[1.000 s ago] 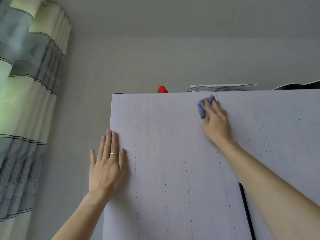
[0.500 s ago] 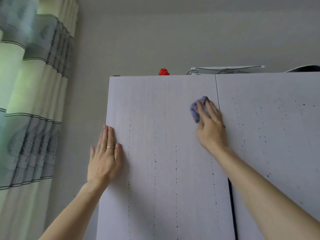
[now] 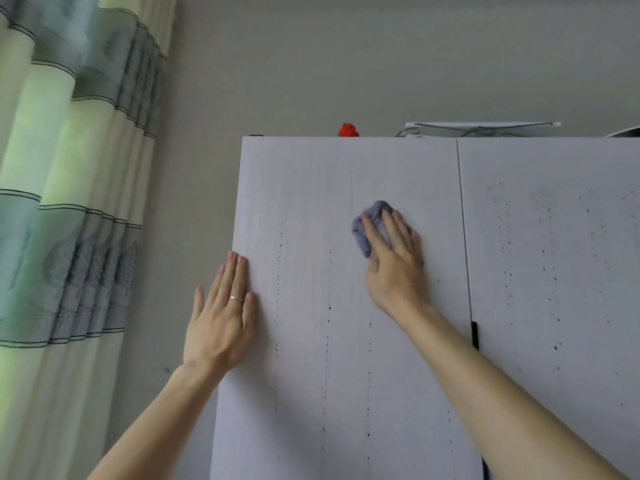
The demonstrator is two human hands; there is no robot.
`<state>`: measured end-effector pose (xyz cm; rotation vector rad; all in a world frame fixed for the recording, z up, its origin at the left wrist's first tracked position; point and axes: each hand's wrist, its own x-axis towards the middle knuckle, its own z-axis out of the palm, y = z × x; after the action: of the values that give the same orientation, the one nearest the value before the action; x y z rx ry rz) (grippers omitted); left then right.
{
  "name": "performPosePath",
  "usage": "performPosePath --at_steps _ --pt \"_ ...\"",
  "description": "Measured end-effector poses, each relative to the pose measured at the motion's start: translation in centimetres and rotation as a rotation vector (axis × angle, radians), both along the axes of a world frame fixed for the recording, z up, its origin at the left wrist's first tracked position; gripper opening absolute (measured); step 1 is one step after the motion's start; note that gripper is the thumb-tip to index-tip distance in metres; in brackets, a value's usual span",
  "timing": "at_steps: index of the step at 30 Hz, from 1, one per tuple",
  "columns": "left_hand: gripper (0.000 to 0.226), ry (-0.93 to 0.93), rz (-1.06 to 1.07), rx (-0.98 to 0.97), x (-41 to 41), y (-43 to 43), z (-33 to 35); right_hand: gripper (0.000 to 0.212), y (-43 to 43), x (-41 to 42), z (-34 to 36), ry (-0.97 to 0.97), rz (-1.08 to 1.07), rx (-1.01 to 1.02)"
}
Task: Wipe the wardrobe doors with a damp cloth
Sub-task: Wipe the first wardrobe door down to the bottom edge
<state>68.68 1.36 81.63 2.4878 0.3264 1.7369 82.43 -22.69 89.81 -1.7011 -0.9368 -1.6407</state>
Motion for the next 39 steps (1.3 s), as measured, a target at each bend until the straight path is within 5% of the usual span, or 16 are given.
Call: performPosePath --at_steps 3,6,11,14,20,23,28,30,33,35,39 --pt "0.062 -0.007 -0.015 0.034 0.2 0.8 -0.4 0.067 3.0 -1.3 -5.4 -0.251 0.000 -0.389" --pt "0.062 -0.012 -0.031 0.073 0.2 1.5 -0.5 0.072 2.4 -1.6 -3.6 -0.338 -0.031 -0.635" --pt "0.060 -0.025 -0.063 0.090 0.6 2.1 -0.9 0.061 1.7 -1.8 5.6 -0.025 -0.061 -0.222" --pt "0.060 -0.053 -0.110 0.075 1.0 2.6 -1.2 0.055 4.4 -2.8 4.2 0.063 -0.060 -0.039" --pt "0.060 -0.115 -0.182 0.115 1.9 3.1 -1.7 0.054 6.9 -4.1 -2.9 -0.341 -0.050 -0.692" --pt "0.060 -0.123 -0.204 0.118 2.1 3.2 -1.8 0.052 7.1 -3.8 3.2 -0.377 -0.097 -0.558" --pt "0.059 -0.151 -0.220 0.121 2.3 3.7 -1.9 0.053 9.7 -4.7 9.4 -0.060 -0.056 -0.091" --pt "0.060 -0.159 -0.225 0.119 2.5 3.8 -2.0 0.053 11.2 -5.3 5.9 -0.108 -0.060 -0.158" --pt "0.060 -0.183 -0.220 0.135 2.8 3.9 -2.2 0.053 12.0 -6.1 0.0 -0.252 -0.067 -0.516" --pt "0.061 -0.186 -0.228 0.129 2.9 4.0 -2.1 0.054 11.4 -6.1 1.7 -0.313 -0.080 -0.641" --pt "0.061 -0.182 -0.239 0.122 3.0 4.0 -2.2 0.058 11.5 -6.1 9.9 -0.240 -0.152 -0.452"
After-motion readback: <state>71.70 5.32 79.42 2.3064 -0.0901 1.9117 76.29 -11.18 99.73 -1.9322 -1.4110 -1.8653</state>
